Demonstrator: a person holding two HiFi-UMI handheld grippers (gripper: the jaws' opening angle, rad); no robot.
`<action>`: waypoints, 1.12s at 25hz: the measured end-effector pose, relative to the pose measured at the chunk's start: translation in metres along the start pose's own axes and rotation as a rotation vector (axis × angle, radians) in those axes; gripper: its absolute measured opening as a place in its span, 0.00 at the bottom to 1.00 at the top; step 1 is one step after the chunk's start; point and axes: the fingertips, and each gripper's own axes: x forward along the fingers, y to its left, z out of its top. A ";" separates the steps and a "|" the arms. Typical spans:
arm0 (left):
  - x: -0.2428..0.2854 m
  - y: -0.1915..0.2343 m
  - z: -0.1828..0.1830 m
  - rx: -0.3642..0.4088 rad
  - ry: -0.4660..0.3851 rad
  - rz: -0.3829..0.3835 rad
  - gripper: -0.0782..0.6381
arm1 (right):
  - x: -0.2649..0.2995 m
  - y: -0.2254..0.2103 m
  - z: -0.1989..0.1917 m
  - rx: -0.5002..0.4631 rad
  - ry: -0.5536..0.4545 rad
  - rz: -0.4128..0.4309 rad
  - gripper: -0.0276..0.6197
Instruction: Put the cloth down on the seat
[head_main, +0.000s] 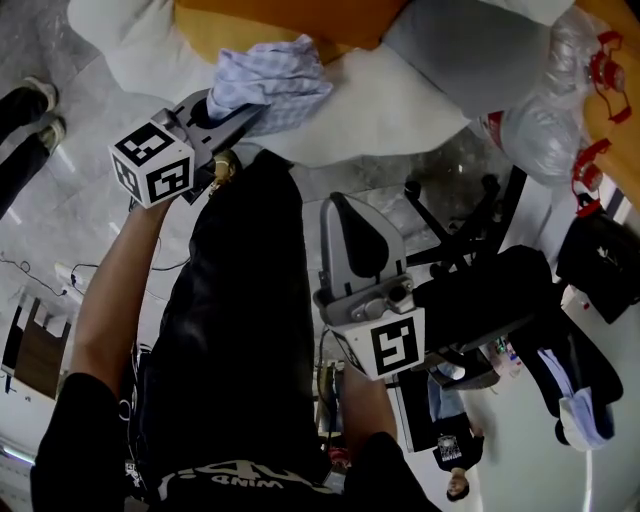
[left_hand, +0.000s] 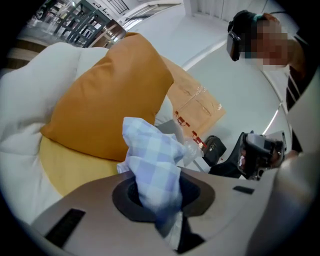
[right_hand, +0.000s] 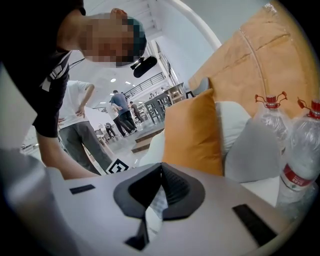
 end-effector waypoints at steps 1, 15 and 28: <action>0.003 0.004 -0.004 0.004 0.015 0.010 0.22 | 0.000 -0.001 -0.001 0.003 0.005 0.002 0.07; 0.018 0.080 -0.032 -0.014 0.091 0.209 0.22 | 0.010 -0.011 -0.021 0.050 0.045 0.025 0.07; 0.016 0.112 -0.040 0.065 0.219 0.400 0.28 | 0.013 -0.011 -0.024 0.072 0.061 0.041 0.07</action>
